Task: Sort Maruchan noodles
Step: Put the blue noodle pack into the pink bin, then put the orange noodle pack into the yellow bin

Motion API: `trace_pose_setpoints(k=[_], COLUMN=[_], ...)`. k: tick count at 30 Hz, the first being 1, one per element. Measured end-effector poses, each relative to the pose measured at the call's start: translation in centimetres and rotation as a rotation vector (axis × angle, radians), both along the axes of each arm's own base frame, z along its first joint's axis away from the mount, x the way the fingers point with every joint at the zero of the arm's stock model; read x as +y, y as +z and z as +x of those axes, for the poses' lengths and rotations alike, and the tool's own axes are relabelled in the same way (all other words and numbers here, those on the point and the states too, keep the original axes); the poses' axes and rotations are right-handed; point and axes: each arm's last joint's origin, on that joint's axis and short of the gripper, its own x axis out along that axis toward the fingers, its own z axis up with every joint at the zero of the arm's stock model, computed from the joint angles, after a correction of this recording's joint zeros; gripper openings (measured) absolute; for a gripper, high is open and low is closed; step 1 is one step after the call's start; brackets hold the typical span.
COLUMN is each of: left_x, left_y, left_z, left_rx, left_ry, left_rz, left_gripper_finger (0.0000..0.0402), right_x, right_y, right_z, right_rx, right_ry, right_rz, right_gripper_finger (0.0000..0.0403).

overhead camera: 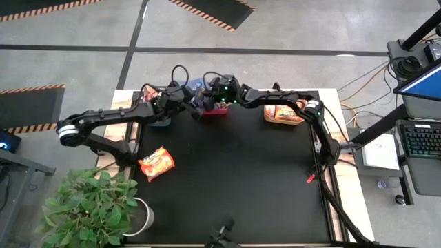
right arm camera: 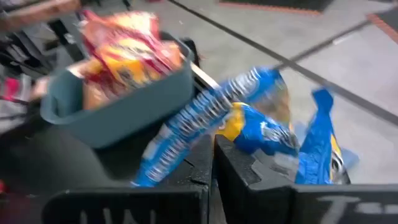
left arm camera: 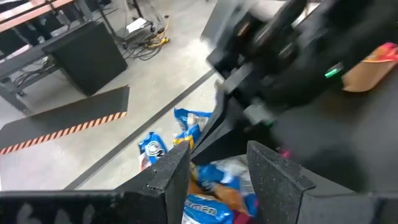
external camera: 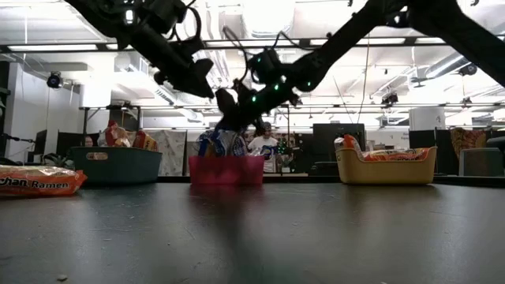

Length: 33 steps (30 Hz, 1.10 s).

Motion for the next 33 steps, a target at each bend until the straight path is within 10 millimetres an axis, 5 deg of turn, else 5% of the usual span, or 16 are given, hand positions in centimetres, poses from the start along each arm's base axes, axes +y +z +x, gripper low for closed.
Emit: trace_pose_setpoints(k=[8,16,23,33], left_x=[-1.1,-3.0,-5.3,-6.2], left_y=[0.1,-0.5,-1.2,-1.2], left_z=[0.5,1.0,1.4,2.0], left_rx=[-0.001,0.044,0.083,0.062], left_ry=[-0.045,-0.111,-0.186,-0.203], left_rz=[0.002,-0.029,-0.108,-0.394], left_gripper_finger=[0.0143,0.0143,0.0143,0.0126], right_x=[-0.7,0.8,4.3,9.2], right_y=[-0.5,4.9,7.4,6.6], right_z=[-0.4,-2.7,-6.4,-13.1], right_rx=[0.029,0.118,0.222,0.111], right_ry=[-0.033,0.018,0.08,0.074], right_rz=[-0.001,-0.074,-0.116,-0.15], right_gripper_finger=[0.0009,0.0009,0.0009,0.0009])
